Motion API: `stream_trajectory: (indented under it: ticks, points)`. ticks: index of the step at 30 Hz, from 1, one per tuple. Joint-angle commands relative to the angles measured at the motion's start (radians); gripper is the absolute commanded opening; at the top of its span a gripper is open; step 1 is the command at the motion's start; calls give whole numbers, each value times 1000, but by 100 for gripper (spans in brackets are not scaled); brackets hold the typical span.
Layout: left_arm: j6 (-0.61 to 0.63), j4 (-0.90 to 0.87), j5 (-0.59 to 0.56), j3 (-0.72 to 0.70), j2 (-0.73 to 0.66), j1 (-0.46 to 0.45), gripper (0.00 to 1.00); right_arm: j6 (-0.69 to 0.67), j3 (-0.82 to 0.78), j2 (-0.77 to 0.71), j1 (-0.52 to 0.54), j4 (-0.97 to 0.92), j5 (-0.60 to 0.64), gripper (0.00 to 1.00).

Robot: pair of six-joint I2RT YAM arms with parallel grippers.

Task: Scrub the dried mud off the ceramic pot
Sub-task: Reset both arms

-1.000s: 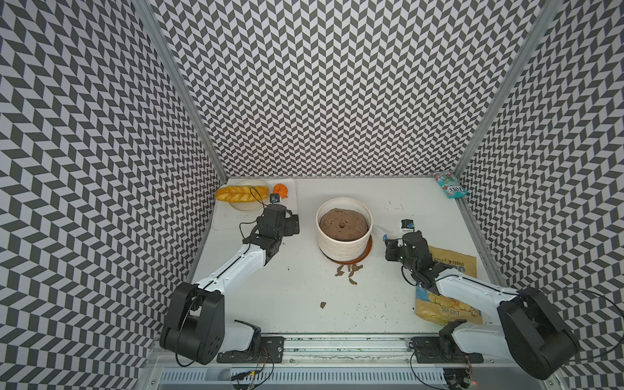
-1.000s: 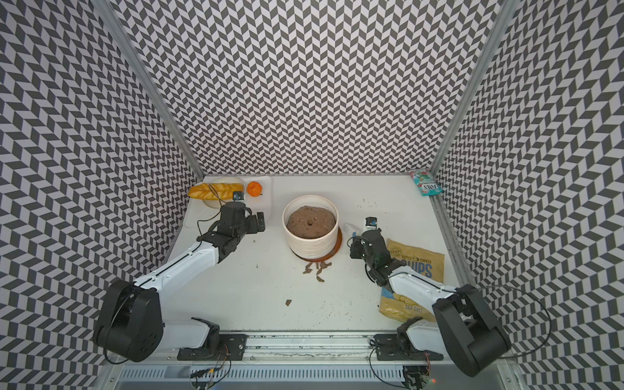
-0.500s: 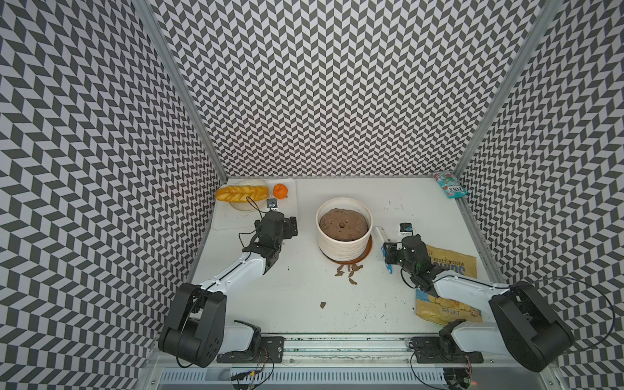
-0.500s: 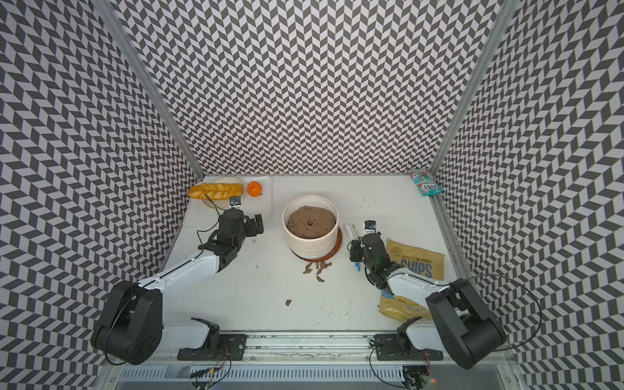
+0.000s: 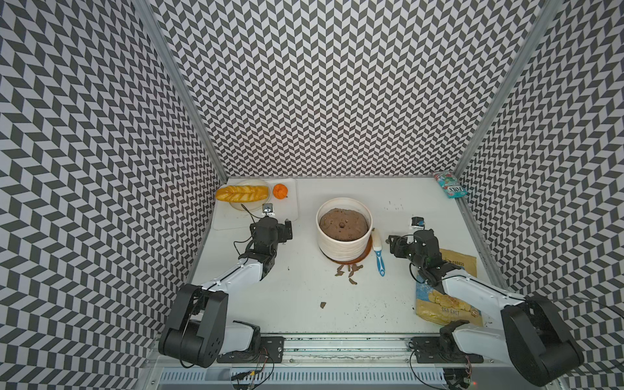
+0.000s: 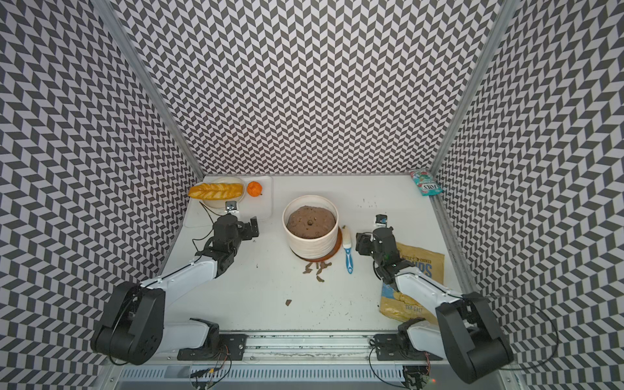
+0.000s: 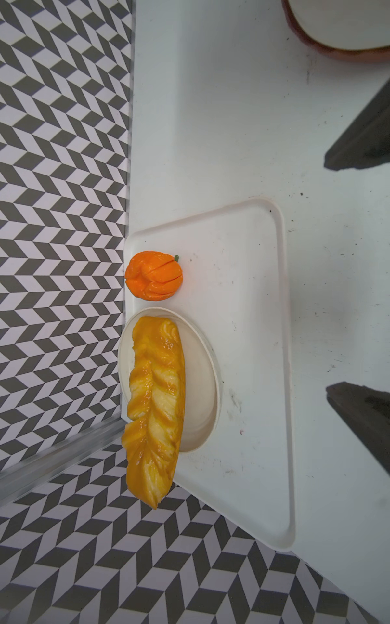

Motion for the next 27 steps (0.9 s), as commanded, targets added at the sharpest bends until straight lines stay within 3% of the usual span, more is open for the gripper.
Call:
stream_trajectory:
  ticks: [1, 6, 19, 27]
  points:
    - [66, 161, 77, -10, 17, 30, 100, -76, 31, -60, -37, 28, 121, 78]
    - [124, 330, 88, -58, 56, 61, 100, -151, 8, -48, -85, 157, 253, 100]
    - [142, 453, 166, -82, 95, 155, 100, -301, -106, 180, -191, 678, 176, 100]
    - [149, 438, 175, -52, 147, 163, 100, -338, -95, 233, -224, 763, 160, 100]
